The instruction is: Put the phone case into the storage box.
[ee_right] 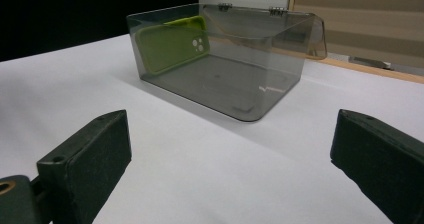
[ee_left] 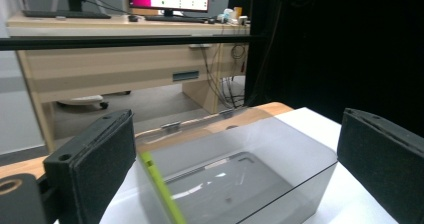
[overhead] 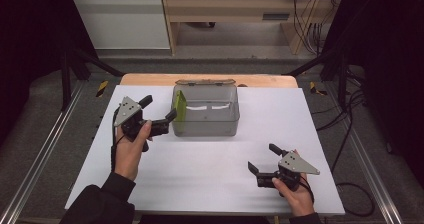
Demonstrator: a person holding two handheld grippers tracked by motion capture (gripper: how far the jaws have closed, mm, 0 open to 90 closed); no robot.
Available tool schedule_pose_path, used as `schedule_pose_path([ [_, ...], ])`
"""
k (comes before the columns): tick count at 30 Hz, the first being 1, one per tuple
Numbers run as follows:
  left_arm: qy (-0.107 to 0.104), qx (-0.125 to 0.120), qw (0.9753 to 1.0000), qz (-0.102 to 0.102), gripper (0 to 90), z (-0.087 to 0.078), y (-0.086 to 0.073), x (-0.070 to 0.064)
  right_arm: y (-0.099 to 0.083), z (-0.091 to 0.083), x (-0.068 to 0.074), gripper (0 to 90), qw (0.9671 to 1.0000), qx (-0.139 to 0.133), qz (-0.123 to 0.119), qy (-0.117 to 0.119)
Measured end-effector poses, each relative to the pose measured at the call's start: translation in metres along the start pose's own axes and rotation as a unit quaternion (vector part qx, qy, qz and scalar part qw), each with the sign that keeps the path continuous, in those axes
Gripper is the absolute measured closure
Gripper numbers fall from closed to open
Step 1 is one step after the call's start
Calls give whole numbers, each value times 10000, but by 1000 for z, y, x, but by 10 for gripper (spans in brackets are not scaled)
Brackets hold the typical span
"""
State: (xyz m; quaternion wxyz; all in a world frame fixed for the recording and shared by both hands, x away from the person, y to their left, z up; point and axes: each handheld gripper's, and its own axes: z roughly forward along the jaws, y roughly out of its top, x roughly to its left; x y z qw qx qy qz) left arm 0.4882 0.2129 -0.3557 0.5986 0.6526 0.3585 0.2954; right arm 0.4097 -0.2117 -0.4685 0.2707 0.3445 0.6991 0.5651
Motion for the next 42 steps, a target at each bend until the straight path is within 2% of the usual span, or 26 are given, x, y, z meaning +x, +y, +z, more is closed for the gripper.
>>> schedule_pose_path([
  [17, 262, -45, 9996, -41, 20, -37, 4, 38, -1, 0, 0, 35, 10000, 34, -55, -19],
  [25, 400, -70, 9992, -57, 14, -54, 2, 52, -1, -1, 1, 36, 9999, -35, -117, -25],
  [33, 511, -136, 9986, -84, 9, -68, 1, 63, -1, -1, 1, 36, 9998, -58, -162, -50],
  [36, 681, -199, 9975, -3, 10, -74, 2, 67, -1, -1, 1, 36, 9998, -59, -167, -44],
  [42, 666, -197, 9976, -19, 10, -85, 2, 74, -1, 0, 1, 36, 9998, -52, -178, -32],
])
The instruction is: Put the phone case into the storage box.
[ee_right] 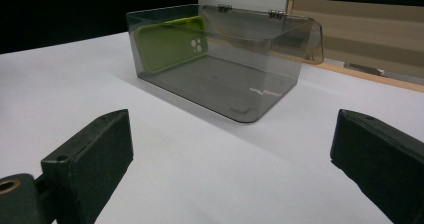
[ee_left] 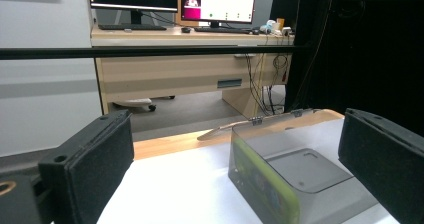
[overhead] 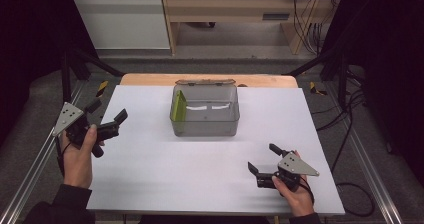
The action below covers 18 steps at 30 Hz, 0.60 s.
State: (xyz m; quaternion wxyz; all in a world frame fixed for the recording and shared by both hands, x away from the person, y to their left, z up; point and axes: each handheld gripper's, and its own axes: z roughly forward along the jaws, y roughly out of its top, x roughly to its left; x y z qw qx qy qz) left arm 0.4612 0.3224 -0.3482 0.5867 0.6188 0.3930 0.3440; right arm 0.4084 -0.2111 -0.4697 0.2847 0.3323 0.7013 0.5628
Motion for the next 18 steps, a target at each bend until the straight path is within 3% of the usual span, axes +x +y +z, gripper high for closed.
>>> schedule_pose_path([
  [9, -35, 19, 10000, 17, 12, -10, -9, 2, 0, 0, 0, 35, 10000, 1, 10, -6],
  [18, -185, 72, 9998, 50, 12, -17, -25, -7, 0, 1, 1, 35, 10000, 12, 1, -8],
])
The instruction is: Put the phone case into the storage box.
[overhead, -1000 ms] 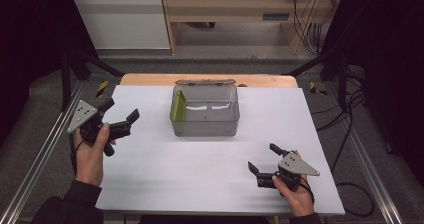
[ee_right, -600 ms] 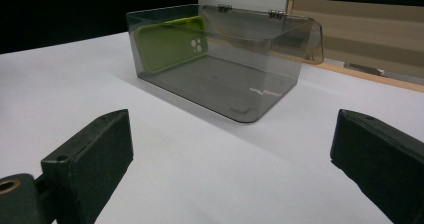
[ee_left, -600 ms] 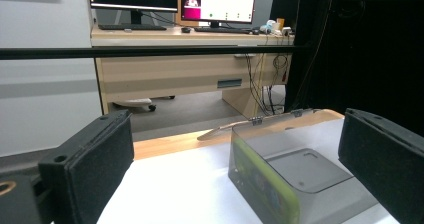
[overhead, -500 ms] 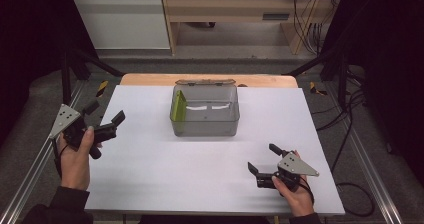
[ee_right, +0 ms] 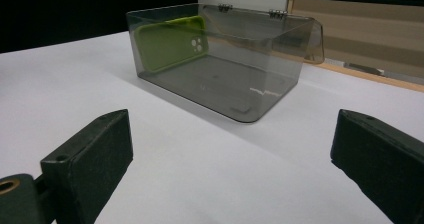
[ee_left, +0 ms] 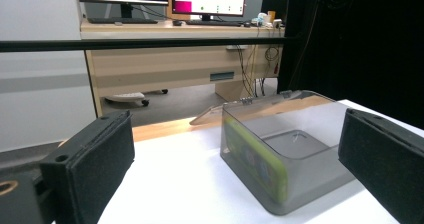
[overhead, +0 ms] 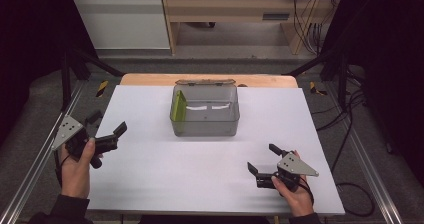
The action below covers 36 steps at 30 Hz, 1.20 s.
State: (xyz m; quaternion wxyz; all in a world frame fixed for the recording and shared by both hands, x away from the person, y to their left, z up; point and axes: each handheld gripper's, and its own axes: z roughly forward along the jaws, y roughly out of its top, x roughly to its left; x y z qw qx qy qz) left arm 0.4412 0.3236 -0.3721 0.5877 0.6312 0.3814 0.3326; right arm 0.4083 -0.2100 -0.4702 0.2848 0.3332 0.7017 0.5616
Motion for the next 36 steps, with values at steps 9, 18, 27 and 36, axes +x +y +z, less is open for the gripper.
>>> schedule_pose_path([
  [9, -9, -49, 9999, -159, 11, -5, -22, -6, 0, 1, 0, 32, 10000, 33, 17, -22],
  [18, 21, -32, 9999, -161, 11, -14, -37, -6, 0, 1, 1, 32, 10000, 63, 31, -33],
  [27, -25, 37, 10000, -49, 11, -17, -52, -12, -1, 2, 2, 31, 9999, 87, 33, -41],
  [36, -210, 144, 9993, 270, 10, -16, -56, -27, -1, 3, 3, 31, 9999, 91, 30, -36],
])
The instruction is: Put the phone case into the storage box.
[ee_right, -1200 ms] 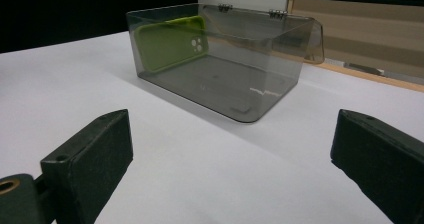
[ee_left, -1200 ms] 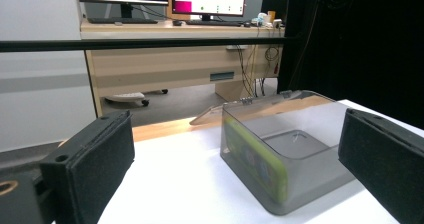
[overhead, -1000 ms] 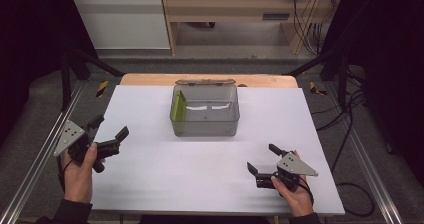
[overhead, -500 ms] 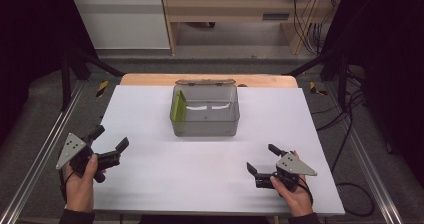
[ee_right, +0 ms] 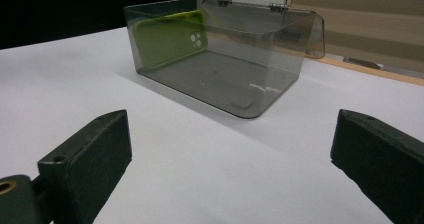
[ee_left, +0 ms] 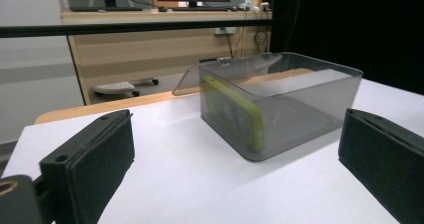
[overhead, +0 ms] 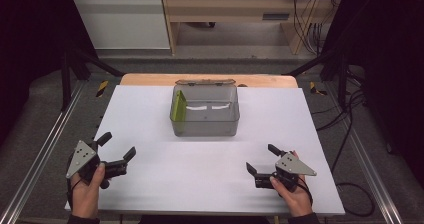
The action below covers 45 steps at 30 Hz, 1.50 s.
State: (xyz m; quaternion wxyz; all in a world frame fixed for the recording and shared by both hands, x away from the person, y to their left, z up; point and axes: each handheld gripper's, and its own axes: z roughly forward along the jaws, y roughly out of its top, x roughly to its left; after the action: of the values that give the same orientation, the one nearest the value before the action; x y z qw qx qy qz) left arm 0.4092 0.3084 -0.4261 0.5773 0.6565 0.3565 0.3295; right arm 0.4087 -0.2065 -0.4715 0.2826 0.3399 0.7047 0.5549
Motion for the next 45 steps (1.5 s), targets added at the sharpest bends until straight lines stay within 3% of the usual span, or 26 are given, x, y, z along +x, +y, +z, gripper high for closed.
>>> schedule_pose_path([
  [4, -96, 35, 9999, 87, 10, 2, -2, -7, 0, 0, 0, 32, 10000, -1, 0, 0],
  [22, -223, 42, 9997, -3, 10, 1, -14, -18, 0, 1, 1, 32, 10000, 21, -25, 13],
  [38, -227, 51, 9997, -52, 10, -5, -28, -18, -1, 1, 2, 32, 10000, 29, -26, 21],
  [45, -103, -14, 9997, -239, 11, -9, -34, -10, -1, 1, 2, 33, 10000, -14, -80, -5],
])
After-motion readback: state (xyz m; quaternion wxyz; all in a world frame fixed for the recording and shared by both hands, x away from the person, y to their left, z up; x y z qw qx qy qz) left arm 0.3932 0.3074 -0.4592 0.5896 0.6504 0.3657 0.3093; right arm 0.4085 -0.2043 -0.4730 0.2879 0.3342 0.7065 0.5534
